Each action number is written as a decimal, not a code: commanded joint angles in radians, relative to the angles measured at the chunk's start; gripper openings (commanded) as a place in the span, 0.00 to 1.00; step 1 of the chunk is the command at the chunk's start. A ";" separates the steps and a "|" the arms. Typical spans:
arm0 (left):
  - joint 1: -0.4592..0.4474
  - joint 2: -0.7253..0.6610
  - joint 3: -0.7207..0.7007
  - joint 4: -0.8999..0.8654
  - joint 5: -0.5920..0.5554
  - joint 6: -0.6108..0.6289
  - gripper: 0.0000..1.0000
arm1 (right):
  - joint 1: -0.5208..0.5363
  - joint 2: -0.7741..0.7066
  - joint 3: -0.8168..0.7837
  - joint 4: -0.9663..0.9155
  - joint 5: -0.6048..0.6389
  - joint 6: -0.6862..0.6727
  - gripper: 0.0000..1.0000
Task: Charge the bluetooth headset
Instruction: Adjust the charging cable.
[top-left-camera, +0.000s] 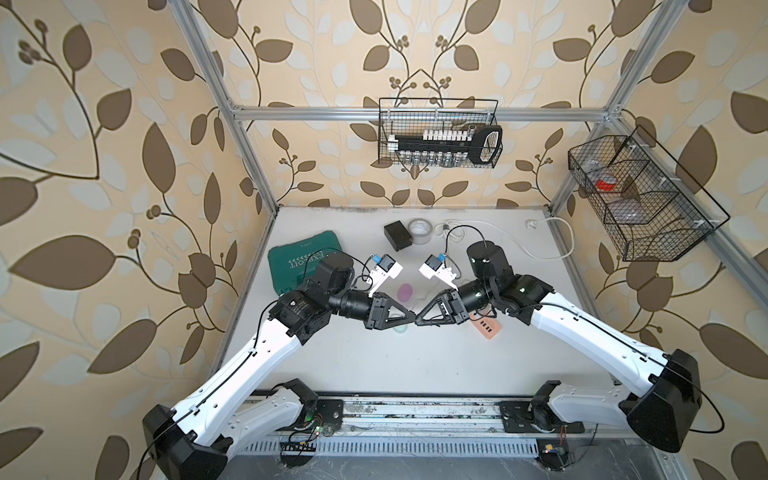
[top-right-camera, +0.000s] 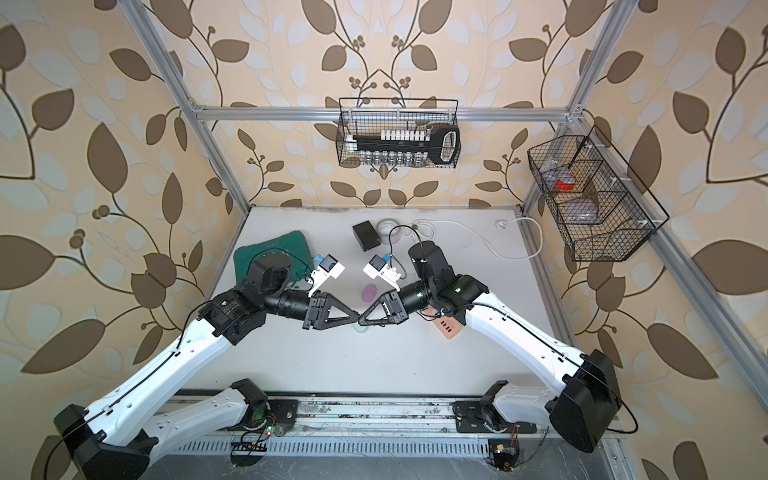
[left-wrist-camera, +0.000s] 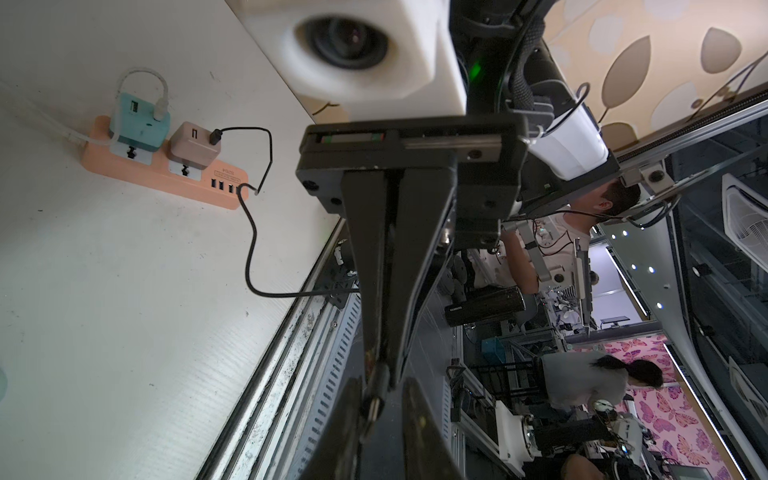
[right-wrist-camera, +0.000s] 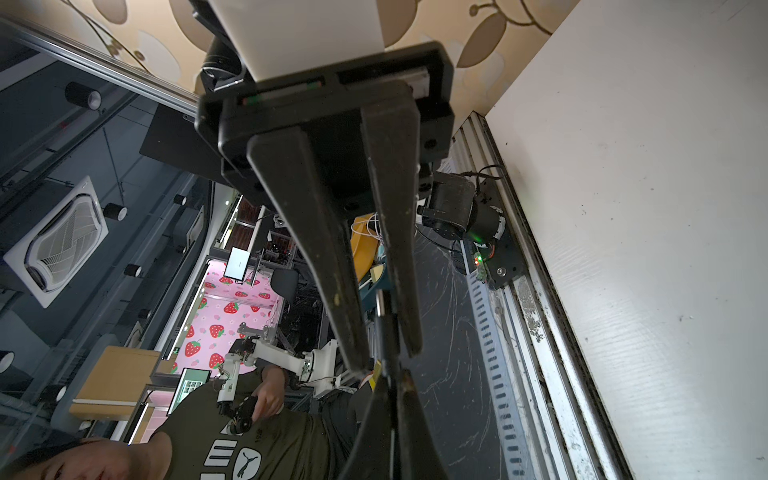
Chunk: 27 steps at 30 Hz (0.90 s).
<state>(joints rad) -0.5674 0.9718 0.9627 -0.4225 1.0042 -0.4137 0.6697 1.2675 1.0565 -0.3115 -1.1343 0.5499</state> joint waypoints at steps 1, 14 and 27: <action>0.011 -0.022 0.018 0.011 0.019 0.022 0.14 | 0.006 -0.006 -0.019 0.003 -0.019 -0.003 0.10; 0.011 -0.037 0.006 0.014 0.011 0.006 0.02 | 0.004 -0.114 -0.036 0.024 0.137 -0.022 0.40; 0.011 -0.044 -0.025 0.100 0.012 -0.066 0.03 | 0.117 -0.300 -0.311 0.459 0.574 0.200 0.54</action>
<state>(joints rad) -0.5674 0.9367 0.9386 -0.3710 1.0100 -0.4637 0.7601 0.9771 0.7773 -0.0288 -0.6758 0.6811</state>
